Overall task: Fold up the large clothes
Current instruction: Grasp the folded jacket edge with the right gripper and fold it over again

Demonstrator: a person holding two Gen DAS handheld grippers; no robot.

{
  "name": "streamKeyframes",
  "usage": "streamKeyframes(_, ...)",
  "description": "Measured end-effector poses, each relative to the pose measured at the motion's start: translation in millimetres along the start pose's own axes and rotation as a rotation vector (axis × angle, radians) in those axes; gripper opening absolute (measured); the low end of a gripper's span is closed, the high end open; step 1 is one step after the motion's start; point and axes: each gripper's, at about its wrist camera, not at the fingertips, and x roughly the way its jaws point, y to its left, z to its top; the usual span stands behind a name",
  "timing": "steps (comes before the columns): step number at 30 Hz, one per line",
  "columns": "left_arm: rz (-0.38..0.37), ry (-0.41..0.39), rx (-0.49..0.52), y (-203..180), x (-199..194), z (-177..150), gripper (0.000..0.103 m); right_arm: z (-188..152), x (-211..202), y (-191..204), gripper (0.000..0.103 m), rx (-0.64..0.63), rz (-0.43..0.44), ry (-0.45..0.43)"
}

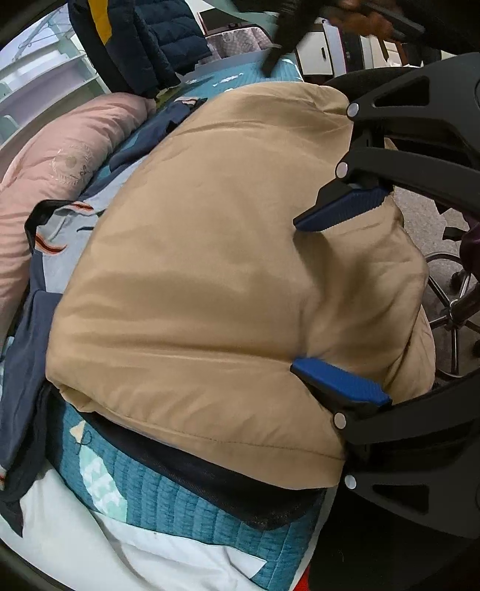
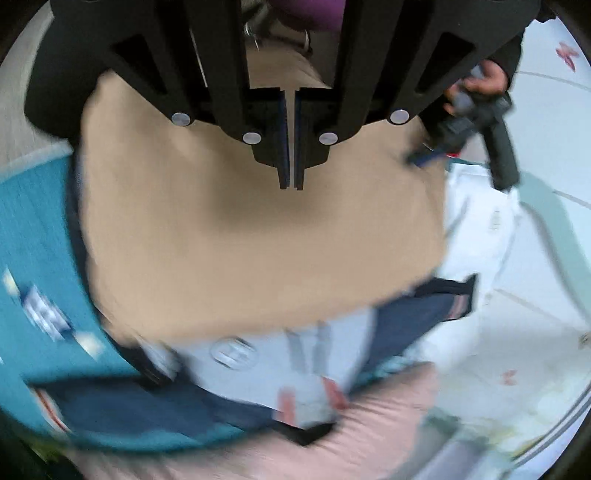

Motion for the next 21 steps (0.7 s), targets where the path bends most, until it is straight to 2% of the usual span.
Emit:
streamKeyframes(2, -0.007, -0.007, 0.008, -1, -4, -1, 0.074, 24, 18, 23, 0.003, -0.040, 0.003, -0.011)
streamKeyframes(5, -0.051, -0.008, -0.019, 5, -7, 0, 0.078, 52, 60, 45, 0.003, -0.046, -0.007, 0.031)
streamKeyframes(8, -0.079, -0.009, -0.049, 11, -8, -1, 0.078, 62, 104, 47, 0.001, -0.049, -0.067, 0.097)
streamKeyframes(10, -0.084, -0.008, -0.038, 10, -8, -1, 0.078, 58, 130, 38, 0.000, -0.065, -0.121, 0.139)
streamKeyframes(11, -0.088, -0.008, -0.029, 11, -9, -1, 0.078, 55, 144, 28, 0.000, -0.067, -0.119, 0.159)
streamKeyframes(14, -0.090, -0.004, -0.016, 9, -9, -2, 0.080, 50, 146, 10, 0.000, -0.019, -0.063, 0.155)
streamKeyframes(17, -0.088, -0.004, -0.023, 8, -9, -2, 0.081, 42, 122, 17, 0.003, -0.007, -0.054, 0.145)
streamKeyframes(19, -0.099, -0.009, -0.034, 9, -11, -2, 0.081, 29, 96, 29, 0.002, -0.027, -0.013, 0.131)
streamKeyframes(21, -0.123, -0.011, -0.061, 13, -13, -2, 0.084, 12, 82, 37, 0.002, -0.052, -0.009, 0.146)
